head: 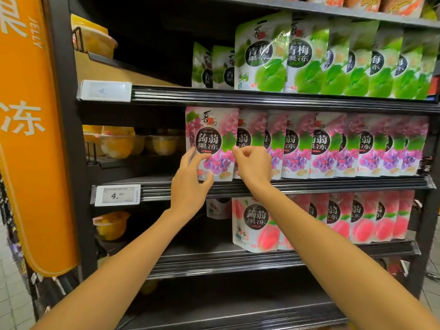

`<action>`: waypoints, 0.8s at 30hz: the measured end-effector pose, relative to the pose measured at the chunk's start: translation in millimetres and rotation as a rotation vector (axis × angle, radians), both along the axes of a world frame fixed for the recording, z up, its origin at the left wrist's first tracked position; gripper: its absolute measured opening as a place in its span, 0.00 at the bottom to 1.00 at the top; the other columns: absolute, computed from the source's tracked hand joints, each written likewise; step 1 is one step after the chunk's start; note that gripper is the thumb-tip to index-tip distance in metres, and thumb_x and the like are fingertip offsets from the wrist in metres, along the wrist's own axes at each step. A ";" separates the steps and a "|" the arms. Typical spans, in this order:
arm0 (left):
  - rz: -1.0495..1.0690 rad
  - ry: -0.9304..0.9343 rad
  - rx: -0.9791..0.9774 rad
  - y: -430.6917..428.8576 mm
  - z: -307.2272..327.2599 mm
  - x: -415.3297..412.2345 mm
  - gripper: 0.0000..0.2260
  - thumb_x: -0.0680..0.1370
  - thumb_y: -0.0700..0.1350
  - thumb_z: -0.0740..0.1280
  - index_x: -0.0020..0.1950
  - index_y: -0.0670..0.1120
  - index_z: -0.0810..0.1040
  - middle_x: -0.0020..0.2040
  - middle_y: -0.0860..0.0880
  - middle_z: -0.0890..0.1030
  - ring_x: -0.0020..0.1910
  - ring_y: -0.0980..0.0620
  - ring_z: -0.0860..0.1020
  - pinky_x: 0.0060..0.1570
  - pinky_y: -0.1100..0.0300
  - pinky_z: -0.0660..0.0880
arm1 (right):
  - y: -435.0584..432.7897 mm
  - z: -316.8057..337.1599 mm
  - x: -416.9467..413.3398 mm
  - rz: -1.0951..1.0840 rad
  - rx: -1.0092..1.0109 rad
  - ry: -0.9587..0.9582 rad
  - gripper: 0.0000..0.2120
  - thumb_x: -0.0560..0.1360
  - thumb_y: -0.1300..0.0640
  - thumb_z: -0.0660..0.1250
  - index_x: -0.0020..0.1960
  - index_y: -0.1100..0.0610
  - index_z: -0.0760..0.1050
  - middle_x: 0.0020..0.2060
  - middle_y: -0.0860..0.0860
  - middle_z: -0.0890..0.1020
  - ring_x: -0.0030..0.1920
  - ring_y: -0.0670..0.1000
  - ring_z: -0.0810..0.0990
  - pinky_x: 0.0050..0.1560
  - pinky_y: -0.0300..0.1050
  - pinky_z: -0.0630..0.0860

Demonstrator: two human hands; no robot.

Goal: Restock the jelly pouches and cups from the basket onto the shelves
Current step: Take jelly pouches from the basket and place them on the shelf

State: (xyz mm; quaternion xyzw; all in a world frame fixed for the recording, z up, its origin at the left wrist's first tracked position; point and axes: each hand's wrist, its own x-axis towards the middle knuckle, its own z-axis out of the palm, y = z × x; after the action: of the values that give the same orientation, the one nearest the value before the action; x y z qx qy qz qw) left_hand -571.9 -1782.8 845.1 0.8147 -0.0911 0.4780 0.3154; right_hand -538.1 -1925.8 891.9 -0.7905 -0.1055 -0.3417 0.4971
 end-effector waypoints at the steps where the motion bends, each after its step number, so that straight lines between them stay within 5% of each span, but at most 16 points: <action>1: -0.002 -0.005 -0.005 -0.6 -0.3 -0.4 0.19 0.76 0.43 0.70 0.66 0.54 0.73 0.76 0.50 0.64 0.71 0.55 0.67 0.55 0.71 0.66 | -0.4 -2.0 0.2 -0.001 0.004 -0.022 0.23 0.79 0.47 0.63 0.31 0.60 0.76 0.28 0.56 0.80 0.34 0.56 0.83 0.37 0.45 0.77; 6: 0.002 -0.031 -0.010 -1.9 -1.1 -0.6 0.24 0.75 0.41 0.72 0.69 0.48 0.70 0.73 0.50 0.65 0.67 0.56 0.68 0.56 0.64 0.71 | -9.0 -15.3 2.2 -0.083 0.090 -0.096 0.11 0.77 0.44 0.66 0.49 0.50 0.80 0.34 0.38 0.78 0.35 0.37 0.74 0.37 0.42 0.67; 10: 0.014 -0.019 -0.006 -2.2 -1.9 -1.6 0.26 0.73 0.41 0.73 0.68 0.48 0.69 0.72 0.49 0.64 0.59 0.59 0.69 0.49 0.65 0.72 | -34.8 -29.6 8.4 -0.198 0.133 -0.055 0.14 0.77 0.43 0.65 0.58 0.50 0.73 0.31 0.41 0.78 0.34 0.39 0.72 0.41 0.44 0.64; 17: 0.149 0.033 -0.020 -3.3 9.0 3.2 0.28 0.73 0.49 0.74 0.70 0.48 0.66 0.69 0.47 0.65 0.56 0.47 0.76 0.53 0.51 0.75 | -52.2 -26.5 13.5 -0.066 0.033 0.009 0.06 0.77 0.47 0.67 0.48 0.48 0.80 0.25 0.45 0.80 0.30 0.48 0.81 0.37 0.45 0.79; 24: 0.112 0.138 -0.118 4.9 19.2 5.3 0.38 0.69 0.53 0.77 0.72 0.47 0.60 0.66 0.46 0.74 0.59 0.46 0.77 0.55 0.49 0.76 | -43.9 -24.7 16.9 -0.029 0.063 0.073 0.05 0.76 0.45 0.68 0.48 0.46 0.78 0.23 0.44 0.80 0.21 0.43 0.77 0.33 0.39 0.73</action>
State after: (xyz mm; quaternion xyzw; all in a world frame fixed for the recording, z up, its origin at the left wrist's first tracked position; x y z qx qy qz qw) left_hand -566.6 -1777.8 864.3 0.8293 0.0049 0.4424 0.3412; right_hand -521.2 -1969.8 867.2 -0.7881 -0.0651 -0.3227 0.5202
